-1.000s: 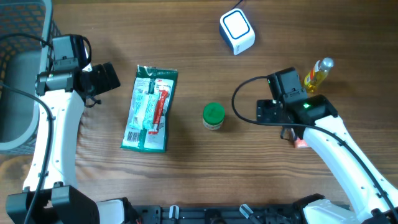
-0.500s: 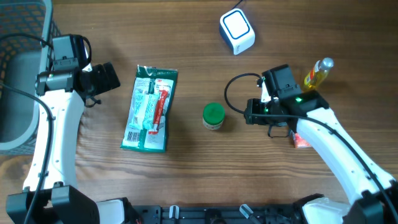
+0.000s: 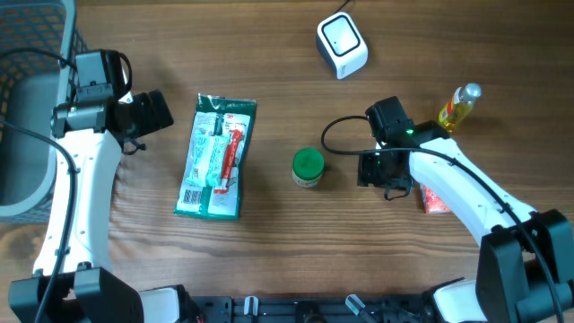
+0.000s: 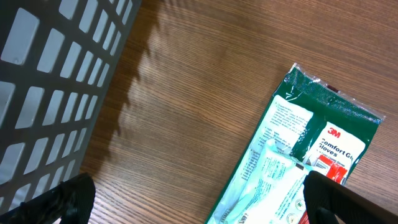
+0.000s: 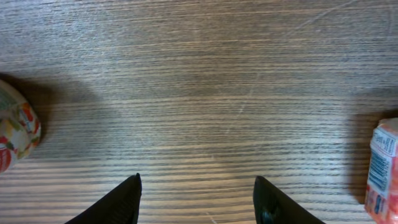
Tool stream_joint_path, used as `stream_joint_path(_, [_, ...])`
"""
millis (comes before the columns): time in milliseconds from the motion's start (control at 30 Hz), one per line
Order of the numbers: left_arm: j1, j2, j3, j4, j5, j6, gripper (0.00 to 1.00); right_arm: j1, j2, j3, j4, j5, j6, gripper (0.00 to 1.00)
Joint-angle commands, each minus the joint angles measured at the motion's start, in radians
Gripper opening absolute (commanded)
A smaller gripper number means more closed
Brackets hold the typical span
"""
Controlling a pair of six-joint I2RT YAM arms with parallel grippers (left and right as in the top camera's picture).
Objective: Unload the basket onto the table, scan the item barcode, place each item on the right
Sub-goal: 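Move the right gripper over the green-lidded jar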
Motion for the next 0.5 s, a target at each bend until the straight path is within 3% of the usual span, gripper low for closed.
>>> stream_joint_path(0, [0.003,0.003,0.001,0.002,-0.009,-0.009,1.0,-0.001,0.015,0.01,0.003,0.029,0.016,0.61])
stream_joint_path(33, [0.003,0.003,0.001,0.002,-0.009,-0.009,1.0,-0.001,0.015,0.01,0.005,0.029,0.016,0.7])
stream_joint_path(67, [0.003,0.003,0.001,0.002,-0.009,-0.009,1.0,-0.001,0.015,0.01,0.007,0.024,0.016,0.96])
stream_joint_path(167, [0.003,0.003,0.001,0.002,-0.009,-0.009,1.0,-0.001,0.015,0.01,0.007,-0.005,0.014,1.0])
stream_joint_path(267, [0.003,0.003,0.001,0.002,-0.009,-0.009,1.0,-0.002,0.015,0.008,0.007,-0.003,0.016,0.73])
stream_joint_path(467, [0.003,0.003,0.001,0.002,-0.009,-0.009,1.0,-0.002,0.015,-0.023,0.017,0.045,0.015,0.41])
